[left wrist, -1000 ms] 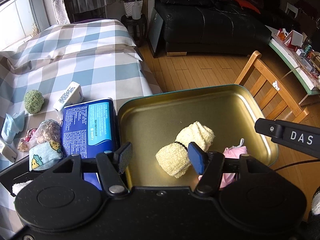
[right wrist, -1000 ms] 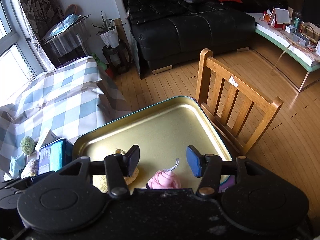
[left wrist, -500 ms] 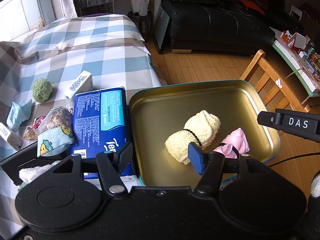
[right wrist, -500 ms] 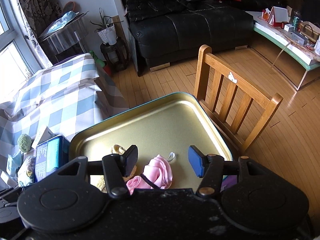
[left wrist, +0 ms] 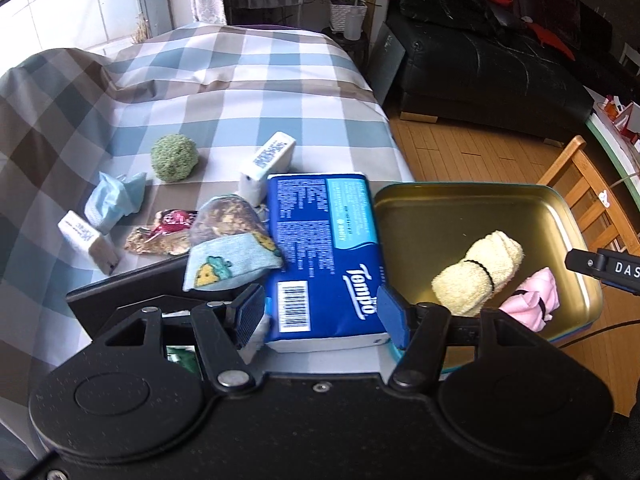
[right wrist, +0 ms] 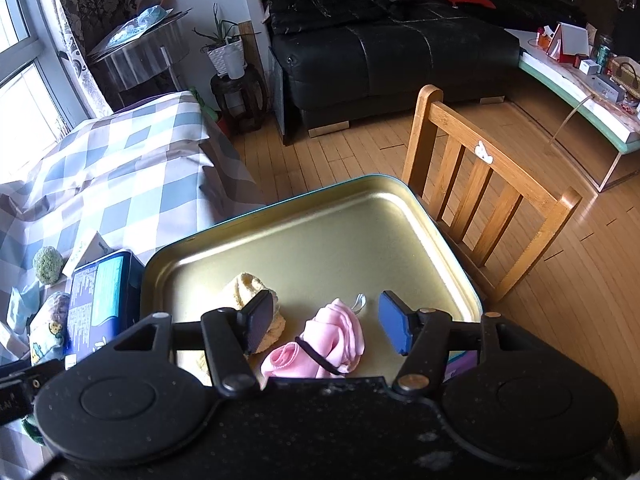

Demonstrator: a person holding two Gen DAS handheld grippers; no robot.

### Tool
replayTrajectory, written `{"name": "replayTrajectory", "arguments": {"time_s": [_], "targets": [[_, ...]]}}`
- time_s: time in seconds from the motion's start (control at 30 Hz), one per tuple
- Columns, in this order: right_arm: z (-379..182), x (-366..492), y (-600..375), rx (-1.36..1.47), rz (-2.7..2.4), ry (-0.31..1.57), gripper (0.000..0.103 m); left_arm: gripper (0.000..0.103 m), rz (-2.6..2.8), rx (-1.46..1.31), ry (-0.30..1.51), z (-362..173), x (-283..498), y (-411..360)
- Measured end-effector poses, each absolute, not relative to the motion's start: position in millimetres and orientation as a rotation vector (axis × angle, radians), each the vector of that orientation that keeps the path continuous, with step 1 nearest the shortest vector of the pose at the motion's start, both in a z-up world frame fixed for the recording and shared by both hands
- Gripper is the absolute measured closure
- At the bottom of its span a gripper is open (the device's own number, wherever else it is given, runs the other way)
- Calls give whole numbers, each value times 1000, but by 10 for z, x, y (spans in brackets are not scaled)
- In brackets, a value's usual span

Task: Organize soft objects
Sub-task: 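Withdraw both tools from the tray toward the plush toys, then grasp the white fluffy plush with right gripper while left tool approaches the green plush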

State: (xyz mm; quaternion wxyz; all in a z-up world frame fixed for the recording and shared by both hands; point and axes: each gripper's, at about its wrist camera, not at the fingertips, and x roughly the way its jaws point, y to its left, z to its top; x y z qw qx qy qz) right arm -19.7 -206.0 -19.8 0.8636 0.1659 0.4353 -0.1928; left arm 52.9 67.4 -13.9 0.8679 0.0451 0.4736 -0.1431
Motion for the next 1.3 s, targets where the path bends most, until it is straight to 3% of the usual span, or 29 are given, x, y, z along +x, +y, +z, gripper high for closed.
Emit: {"name": "replayTrajectory", "arguments": {"time_s": [0.6,1.3], "targets": [[-207,-145,-1426,157,-262,886,38,40,-77,11,1009,-228,836,1800],[-185,-201,-1272,124,-212,874,36,40,-115,193,1073,-615,736,1424]]}}
